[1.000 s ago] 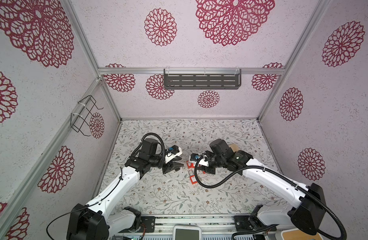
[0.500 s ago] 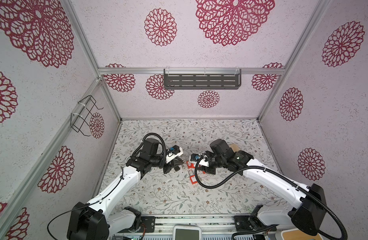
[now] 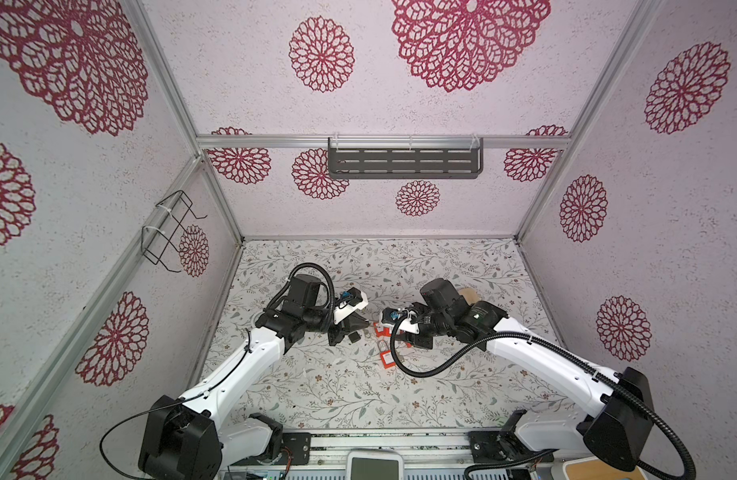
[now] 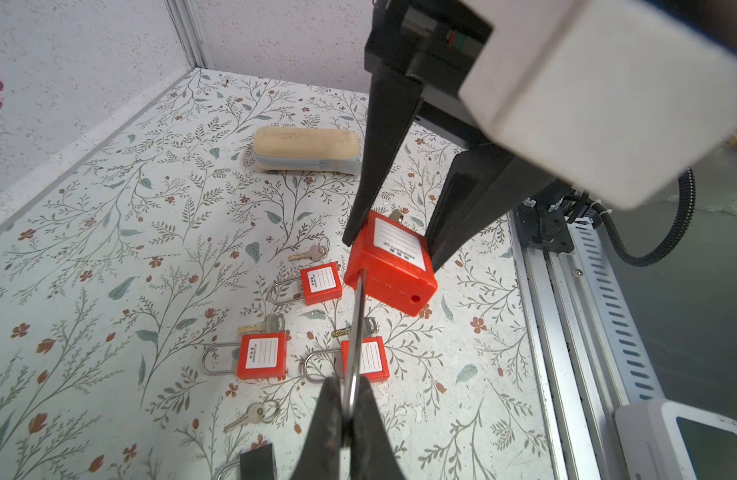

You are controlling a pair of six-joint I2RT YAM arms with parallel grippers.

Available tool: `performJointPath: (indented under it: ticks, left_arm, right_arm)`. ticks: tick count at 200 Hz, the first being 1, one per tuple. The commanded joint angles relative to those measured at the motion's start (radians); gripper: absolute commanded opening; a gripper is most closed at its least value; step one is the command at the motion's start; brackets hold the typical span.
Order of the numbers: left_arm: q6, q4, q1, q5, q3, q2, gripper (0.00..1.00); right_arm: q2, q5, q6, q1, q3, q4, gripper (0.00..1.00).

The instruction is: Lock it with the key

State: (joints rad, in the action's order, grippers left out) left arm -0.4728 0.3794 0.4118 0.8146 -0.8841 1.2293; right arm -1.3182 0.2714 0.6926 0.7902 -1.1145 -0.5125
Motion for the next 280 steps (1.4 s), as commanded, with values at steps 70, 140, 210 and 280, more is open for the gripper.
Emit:
performJointPath:
  ticks: [70, 140, 210, 280]
  left_arm:
    - [0.102, -0.044, 0.024, 0.099, 0.006, -0.031, 0.0]
    - [0.055, -0.051, 0.057, 0.108, 0.027, -0.046, 0.0]
    - [0.005, -0.032, 0.071, 0.112, 0.021, -0.05, 0.0]
    - [-0.016, -0.022, 0.074, 0.125, 0.017, -0.062, 0.0]
  right_arm:
    - [0.095, -0.053, -0.013, -0.004, 0.0, 0.014, 0.69]
    - [0.053, 0.002, 0.011, -0.009, -0.046, -0.087, 0.62]
    - [0.025, 0.086, 0.031, -0.012, -0.078, -0.136, 0.42]
    - [-0.008, 0.131, 0.036, -0.023, -0.112, -0.204, 0.42]
